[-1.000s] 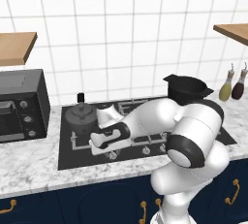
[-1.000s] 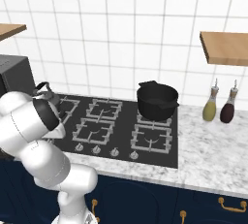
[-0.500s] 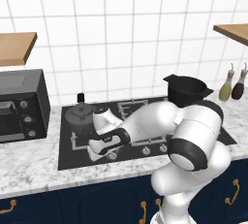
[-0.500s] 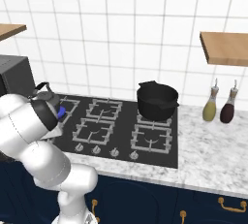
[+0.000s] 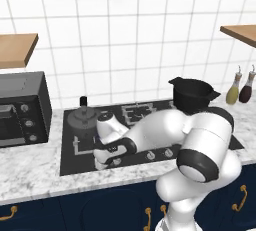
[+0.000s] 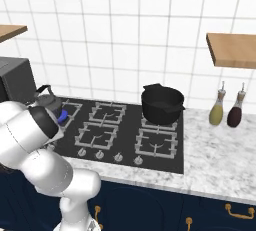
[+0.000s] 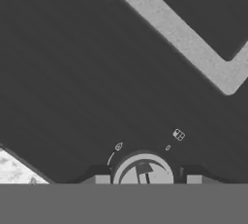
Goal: Pick the kettle from the counter and place it on a stove burner. Then turn the burner on.
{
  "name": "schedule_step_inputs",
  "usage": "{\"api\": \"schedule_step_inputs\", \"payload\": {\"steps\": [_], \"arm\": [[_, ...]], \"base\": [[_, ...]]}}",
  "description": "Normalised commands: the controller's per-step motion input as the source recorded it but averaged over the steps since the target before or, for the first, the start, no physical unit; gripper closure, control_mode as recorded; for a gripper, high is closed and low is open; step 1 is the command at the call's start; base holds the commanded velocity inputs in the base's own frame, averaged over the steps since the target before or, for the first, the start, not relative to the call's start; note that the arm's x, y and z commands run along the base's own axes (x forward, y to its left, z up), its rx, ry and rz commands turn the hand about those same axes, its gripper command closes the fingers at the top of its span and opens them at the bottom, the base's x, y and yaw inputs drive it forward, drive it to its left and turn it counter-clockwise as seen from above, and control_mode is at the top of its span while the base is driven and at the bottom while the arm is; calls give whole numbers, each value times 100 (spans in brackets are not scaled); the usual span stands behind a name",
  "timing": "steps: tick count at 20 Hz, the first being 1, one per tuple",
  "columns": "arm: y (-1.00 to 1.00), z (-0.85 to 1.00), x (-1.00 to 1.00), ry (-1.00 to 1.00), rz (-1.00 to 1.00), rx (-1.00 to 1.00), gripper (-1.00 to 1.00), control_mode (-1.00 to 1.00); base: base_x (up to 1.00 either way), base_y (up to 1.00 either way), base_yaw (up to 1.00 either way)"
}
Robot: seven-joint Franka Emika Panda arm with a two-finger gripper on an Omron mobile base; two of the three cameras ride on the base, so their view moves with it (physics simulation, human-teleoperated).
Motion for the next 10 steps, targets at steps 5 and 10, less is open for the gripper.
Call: {"api": "schedule_step_inputs", "payload": {"steps": [5,10], "arm": [[0,-22,0,-5,38,3,100,-100],[0,-2,0,-1,36,9,100,-100]], "base": [[0,0,0],[0,0,0]]}}
